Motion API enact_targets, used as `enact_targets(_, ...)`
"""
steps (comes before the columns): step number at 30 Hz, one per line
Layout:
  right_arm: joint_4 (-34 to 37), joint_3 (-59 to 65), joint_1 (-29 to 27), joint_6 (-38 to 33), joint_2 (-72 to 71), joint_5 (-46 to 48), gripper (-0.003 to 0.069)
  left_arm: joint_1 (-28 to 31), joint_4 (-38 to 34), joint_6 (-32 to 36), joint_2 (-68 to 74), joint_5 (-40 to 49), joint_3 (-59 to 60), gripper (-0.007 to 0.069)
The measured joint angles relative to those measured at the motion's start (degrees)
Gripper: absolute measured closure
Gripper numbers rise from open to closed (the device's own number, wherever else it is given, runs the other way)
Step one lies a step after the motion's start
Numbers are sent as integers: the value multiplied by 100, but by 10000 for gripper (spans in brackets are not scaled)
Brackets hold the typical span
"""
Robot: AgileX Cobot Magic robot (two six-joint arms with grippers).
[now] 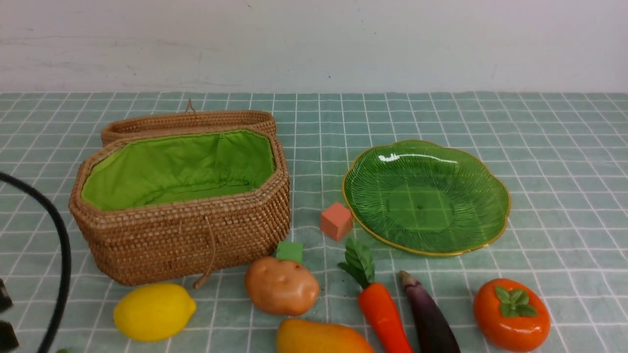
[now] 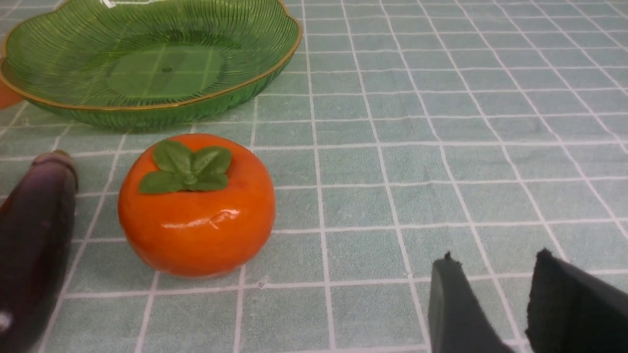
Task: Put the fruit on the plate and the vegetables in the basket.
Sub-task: Take a daikon with your left arm and place it on the basket on the left.
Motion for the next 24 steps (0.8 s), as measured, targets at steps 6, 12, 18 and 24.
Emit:
enact_targets(6, 0, 0, 0, 0, 0, 0, 417, 0, -285, -47, 0, -404, 660, 144)
enact_targets(12, 0, 0, 0, 0, 0, 0, 417, -432, -727, 781, 303, -452, 673, -29)
enact_targets(18, 0, 0, 0, 0, 0, 0, 417, -742, -782, 471, 1388, -374, 673, -35)
enact_targets(24, 0, 0, 0, 0, 0, 0, 417, -741, -722, 1, 2571, -1434, 673, 2)
